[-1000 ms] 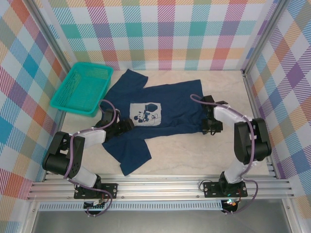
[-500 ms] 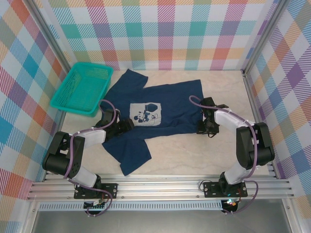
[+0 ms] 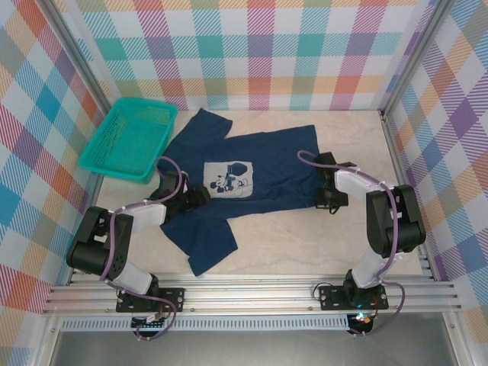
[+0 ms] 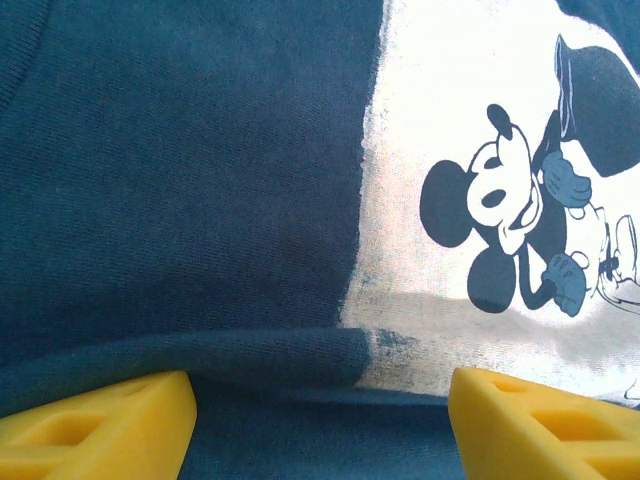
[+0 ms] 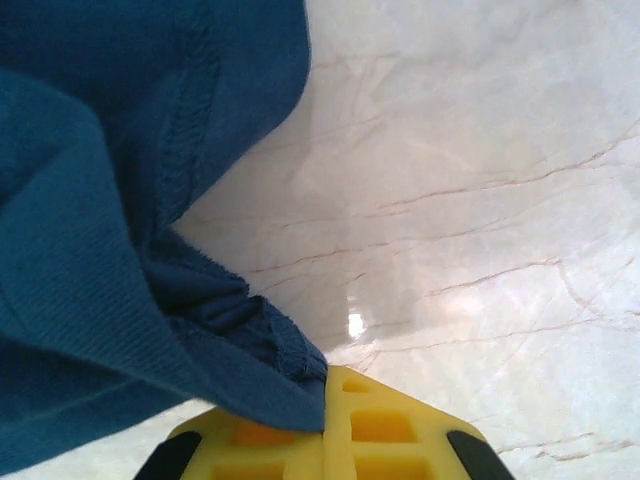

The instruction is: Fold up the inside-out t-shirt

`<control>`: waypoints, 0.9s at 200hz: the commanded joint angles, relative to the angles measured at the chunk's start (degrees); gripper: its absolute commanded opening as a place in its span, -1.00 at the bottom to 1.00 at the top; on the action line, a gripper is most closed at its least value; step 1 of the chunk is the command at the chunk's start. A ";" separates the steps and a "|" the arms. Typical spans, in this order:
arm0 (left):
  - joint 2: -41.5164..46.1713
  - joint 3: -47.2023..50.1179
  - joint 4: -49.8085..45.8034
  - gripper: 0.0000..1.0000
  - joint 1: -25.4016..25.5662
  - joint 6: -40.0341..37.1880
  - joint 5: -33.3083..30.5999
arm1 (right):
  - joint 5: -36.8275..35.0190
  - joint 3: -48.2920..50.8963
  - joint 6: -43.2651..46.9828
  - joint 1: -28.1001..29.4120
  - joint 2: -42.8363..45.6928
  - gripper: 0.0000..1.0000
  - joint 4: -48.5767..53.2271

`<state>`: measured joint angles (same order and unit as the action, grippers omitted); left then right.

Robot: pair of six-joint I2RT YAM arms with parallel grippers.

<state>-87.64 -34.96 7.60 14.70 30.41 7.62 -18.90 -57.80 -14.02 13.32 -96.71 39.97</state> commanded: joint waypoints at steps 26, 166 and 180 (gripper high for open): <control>-2.27 3.16 -9.53 0.40 -0.37 -0.18 -2.61 | -2.02 -1.83 2.65 -1.53 2.52 -1.00 1.67; -2.49 3.11 -9.70 0.40 -0.37 -0.30 -2.46 | -2.62 -3.51 4.85 -2.16 7.86 -1.00 9.78; -2.30 3.14 -9.67 0.40 -0.38 -0.34 -2.43 | -0.48 -0.89 2.88 -2.20 8.91 -1.00 9.86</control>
<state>-87.64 -34.96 7.60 14.70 30.41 7.64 -22.85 -62.76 -7.73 11.49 -89.65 46.65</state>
